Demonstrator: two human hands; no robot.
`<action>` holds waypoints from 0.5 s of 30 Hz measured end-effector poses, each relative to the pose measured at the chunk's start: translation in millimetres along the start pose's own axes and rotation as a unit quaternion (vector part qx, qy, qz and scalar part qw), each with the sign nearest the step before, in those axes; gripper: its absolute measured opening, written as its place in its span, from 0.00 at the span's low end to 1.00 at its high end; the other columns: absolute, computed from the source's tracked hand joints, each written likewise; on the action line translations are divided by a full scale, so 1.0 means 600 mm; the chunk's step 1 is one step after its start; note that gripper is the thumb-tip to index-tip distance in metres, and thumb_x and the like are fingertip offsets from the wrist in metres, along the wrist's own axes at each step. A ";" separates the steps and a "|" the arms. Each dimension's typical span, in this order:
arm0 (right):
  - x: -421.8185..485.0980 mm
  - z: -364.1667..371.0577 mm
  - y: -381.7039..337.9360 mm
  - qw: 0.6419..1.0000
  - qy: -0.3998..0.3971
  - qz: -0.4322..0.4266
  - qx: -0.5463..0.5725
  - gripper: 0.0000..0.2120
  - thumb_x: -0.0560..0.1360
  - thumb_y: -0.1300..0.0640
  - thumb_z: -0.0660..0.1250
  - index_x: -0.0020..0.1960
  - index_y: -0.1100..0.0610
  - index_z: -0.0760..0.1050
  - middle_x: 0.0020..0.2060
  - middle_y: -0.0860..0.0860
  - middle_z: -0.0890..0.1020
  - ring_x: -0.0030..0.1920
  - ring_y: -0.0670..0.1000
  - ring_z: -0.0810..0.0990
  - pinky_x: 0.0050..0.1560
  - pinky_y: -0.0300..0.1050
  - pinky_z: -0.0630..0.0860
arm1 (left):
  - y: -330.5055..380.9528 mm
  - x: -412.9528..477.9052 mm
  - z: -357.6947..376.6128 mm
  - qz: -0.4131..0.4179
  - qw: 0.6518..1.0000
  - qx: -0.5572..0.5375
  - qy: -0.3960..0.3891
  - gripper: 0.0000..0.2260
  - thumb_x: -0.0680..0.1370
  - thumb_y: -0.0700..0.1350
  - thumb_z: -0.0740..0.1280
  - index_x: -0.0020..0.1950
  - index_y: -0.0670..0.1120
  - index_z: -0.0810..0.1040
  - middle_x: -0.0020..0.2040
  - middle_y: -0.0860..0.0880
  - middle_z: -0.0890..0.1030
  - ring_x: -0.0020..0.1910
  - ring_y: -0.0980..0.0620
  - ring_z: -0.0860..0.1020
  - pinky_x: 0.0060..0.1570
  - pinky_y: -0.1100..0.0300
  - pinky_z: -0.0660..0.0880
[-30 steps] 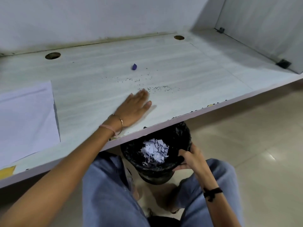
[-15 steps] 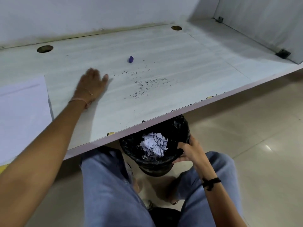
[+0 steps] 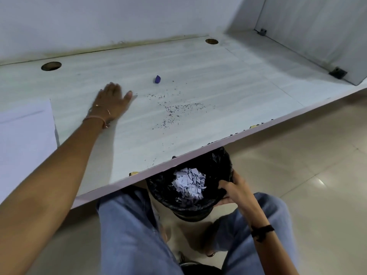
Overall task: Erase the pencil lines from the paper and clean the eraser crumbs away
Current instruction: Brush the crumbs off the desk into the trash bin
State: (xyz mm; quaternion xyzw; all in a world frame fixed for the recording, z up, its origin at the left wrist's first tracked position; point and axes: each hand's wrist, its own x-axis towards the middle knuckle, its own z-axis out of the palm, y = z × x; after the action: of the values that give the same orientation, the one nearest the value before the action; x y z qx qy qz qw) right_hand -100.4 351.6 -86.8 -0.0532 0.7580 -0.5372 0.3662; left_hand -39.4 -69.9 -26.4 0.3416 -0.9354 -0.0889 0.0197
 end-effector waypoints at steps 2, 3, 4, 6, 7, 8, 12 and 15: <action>0.003 0.001 0.000 1.000 0.006 0.000 -0.004 0.23 0.71 0.70 0.60 0.63 0.53 0.69 0.52 0.60 0.81 0.39 0.62 0.84 0.37 0.61 0.82 | 0.053 -0.006 0.006 0.073 0.997 -0.002 0.013 0.35 0.82 0.62 0.47 0.77 0.35 0.55 0.77 0.34 0.57 0.76 0.39 0.58 0.75 0.46 0.56; 0.002 0.002 -0.001 1.000 0.008 0.002 -0.005 0.23 0.71 0.70 0.60 0.62 0.53 0.69 0.51 0.60 0.81 0.38 0.62 0.84 0.37 0.61 0.82 | 0.085 -0.018 0.005 0.119 0.993 0.003 0.005 0.34 0.82 0.62 0.47 0.78 0.36 0.53 0.78 0.36 0.55 0.77 0.41 0.56 0.76 0.49 0.55; 0.003 0.003 -0.003 1.000 0.008 0.003 -0.006 0.23 0.71 0.70 0.60 0.62 0.53 0.69 0.51 0.60 0.81 0.38 0.63 0.84 0.37 0.62 0.82 | 0.108 -0.035 0.004 0.183 0.983 0.016 -0.008 0.33 0.83 0.61 0.47 0.79 0.37 0.51 0.79 0.38 0.53 0.78 0.44 0.54 0.76 0.51 0.53; 0.002 0.004 -0.006 1.000 0.006 0.005 -0.006 0.22 0.71 0.71 0.59 0.62 0.54 0.68 0.50 0.61 0.81 0.37 0.64 0.84 0.36 0.62 0.81 | 0.125 -0.065 0.010 0.284 0.956 0.063 -0.038 0.31 0.83 0.57 0.45 0.79 0.37 0.51 0.80 0.41 0.52 0.79 0.46 0.53 0.75 0.49 0.51; 0.000 0.004 -0.008 1.000 0.005 0.006 -0.006 0.22 0.72 0.71 0.59 0.62 0.54 0.68 0.49 0.61 0.81 0.36 0.64 0.84 0.36 0.62 0.82 | 0.120 -0.069 0.006 0.309 0.948 0.073 -0.025 0.30 0.83 0.55 0.46 0.78 0.36 0.56 0.79 0.40 0.56 0.78 0.44 0.56 0.74 0.45 0.54; -0.001 0.004 -0.009 1.000 0.004 0.007 -0.006 0.22 0.72 0.72 0.58 0.62 0.55 0.68 0.48 0.61 0.82 0.36 0.64 0.84 0.35 0.61 0.82 | 0.109 -0.058 0.002 0.300 0.951 0.079 0.007 0.28 0.83 0.54 0.49 0.75 0.35 0.61 0.76 0.36 0.61 0.75 0.39 0.61 0.70 0.40 0.60; -0.003 0.005 -0.011 1.000 0.007 0.012 -0.006 0.21 0.72 0.72 0.58 0.61 0.55 0.69 0.46 0.60 0.82 0.37 0.63 0.84 0.33 0.58 0.82 | 0.073 -0.017 -0.014 0.126 0.988 0.094 0.009 0.26 0.84 0.54 0.49 0.76 0.37 0.59 0.77 0.36 0.57 0.77 0.40 0.57 0.74 0.42 0.56; -0.001 0.005 -0.011 1.000 0.012 0.012 -0.009 0.21 0.72 0.72 0.59 0.60 0.55 0.70 0.47 0.60 0.82 0.38 0.63 0.84 0.35 0.60 0.82 | 0.132 -0.053 -0.013 0.243 0.969 0.025 -0.041 0.32 0.81 0.58 0.47 0.78 0.39 0.58 0.78 0.39 0.58 0.77 0.42 0.58 0.75 0.47 0.52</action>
State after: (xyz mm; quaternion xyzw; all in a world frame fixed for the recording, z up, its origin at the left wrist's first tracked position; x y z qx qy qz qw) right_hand -99.9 346.8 -81.4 -0.0407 0.7676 -0.5268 0.3627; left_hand -64.8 8.9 -4.0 0.1005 -0.9923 -0.0716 -0.0068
